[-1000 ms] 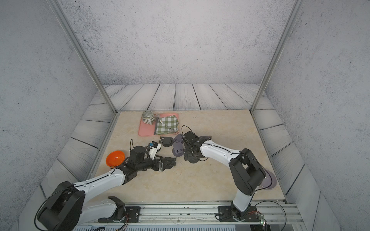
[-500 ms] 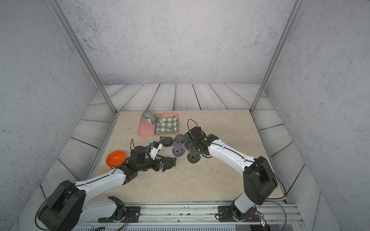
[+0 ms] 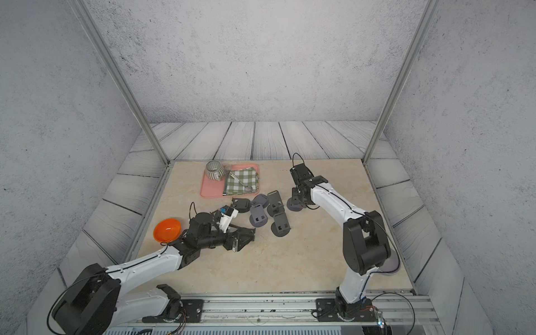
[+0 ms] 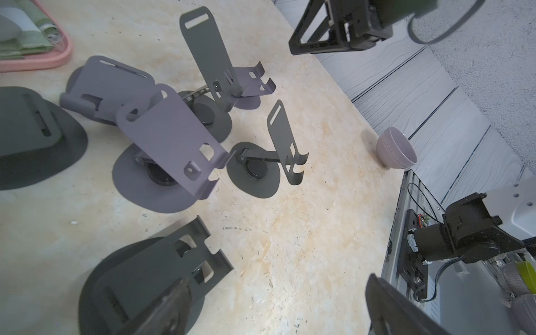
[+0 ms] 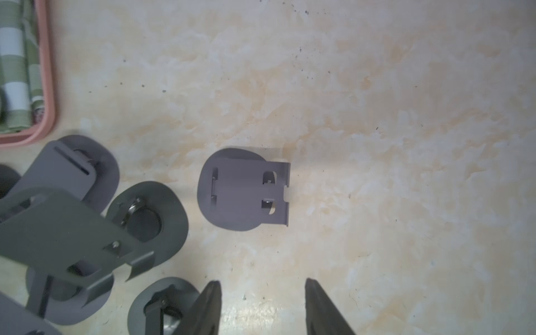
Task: Open the phone stand
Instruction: Adjust the phone stand at the center of the board.
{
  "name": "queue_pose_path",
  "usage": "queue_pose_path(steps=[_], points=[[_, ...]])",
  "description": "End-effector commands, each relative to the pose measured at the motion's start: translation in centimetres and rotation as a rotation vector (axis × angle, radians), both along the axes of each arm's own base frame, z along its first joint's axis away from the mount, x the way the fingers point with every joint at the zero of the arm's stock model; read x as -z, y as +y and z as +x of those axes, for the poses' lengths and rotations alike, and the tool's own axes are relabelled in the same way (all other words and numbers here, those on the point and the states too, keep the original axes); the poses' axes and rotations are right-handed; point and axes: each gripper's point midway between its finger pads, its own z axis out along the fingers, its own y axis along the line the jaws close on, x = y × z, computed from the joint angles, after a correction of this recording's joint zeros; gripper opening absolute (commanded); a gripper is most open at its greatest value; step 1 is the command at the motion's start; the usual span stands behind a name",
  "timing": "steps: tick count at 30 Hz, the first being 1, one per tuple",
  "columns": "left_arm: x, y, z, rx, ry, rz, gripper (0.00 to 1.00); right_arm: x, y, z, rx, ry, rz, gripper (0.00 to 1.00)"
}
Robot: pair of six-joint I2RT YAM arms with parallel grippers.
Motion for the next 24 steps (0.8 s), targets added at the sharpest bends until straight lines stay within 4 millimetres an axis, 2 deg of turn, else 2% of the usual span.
queue_pose_path(steps=[1,3,7,9,16,24], points=[[-1.3,-0.8,0.0,0.04,-0.051,-0.018,0.98,1.0,0.0,1.5,-0.017,0.029,0.007,0.42],[-1.4,-1.0,0.0,0.047,-0.056,-0.018,0.98,1.7,0.0,2.5,-0.013,0.033,0.006,0.36],[-1.6,-1.2,0.5,0.035,-0.086,-0.02,0.98,2.7,-0.4,4.4,-0.001,0.04,0.003,0.14],[-1.6,-1.3,0.7,0.031,-0.093,-0.017,0.98,3.4,-0.5,5.2,0.005,0.047,0.004,0.07],[-1.6,-1.4,0.6,0.037,-0.1,-0.015,0.98,5.7,-1.3,7.5,0.019,0.075,0.001,0.03],[-1.4,-1.4,0.5,0.043,-0.104,-0.013,0.98,8.3,-1.6,8.8,0.014,0.105,0.002,0.02]])
